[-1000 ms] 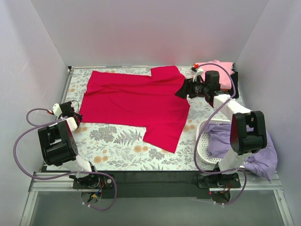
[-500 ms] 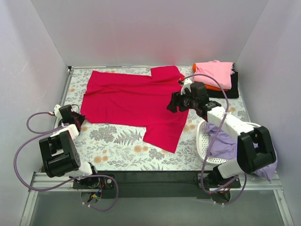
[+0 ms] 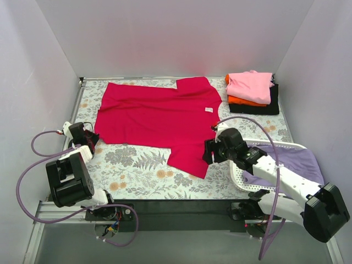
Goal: Fold and stack the t-shirts
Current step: Fold the tshirt
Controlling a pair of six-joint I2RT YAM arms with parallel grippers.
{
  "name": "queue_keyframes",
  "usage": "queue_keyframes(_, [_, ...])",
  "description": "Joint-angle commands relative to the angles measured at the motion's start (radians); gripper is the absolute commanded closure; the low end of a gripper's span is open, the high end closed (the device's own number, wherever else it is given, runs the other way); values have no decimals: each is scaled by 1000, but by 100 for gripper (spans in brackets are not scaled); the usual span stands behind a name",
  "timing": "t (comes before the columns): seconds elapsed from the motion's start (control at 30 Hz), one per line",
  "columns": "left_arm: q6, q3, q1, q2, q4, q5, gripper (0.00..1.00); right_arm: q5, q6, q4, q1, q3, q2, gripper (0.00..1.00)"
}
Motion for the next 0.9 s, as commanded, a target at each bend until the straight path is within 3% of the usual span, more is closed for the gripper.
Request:
queue_keyframes(0.0, [7, -10, 4, -21, 14, 0, 100, 40, 66, -21, 54, -36, -10, 41])
queue_keyframes(0.3, [13, -7, 4, -13, 12, -1, 100, 83, 135, -29, 158, -93, 5, 41])
queue_keyframes(0.87, [18, -3, 3, 2, 11, 14, 100, 94, 159, 23, 260, -56, 160, 43])
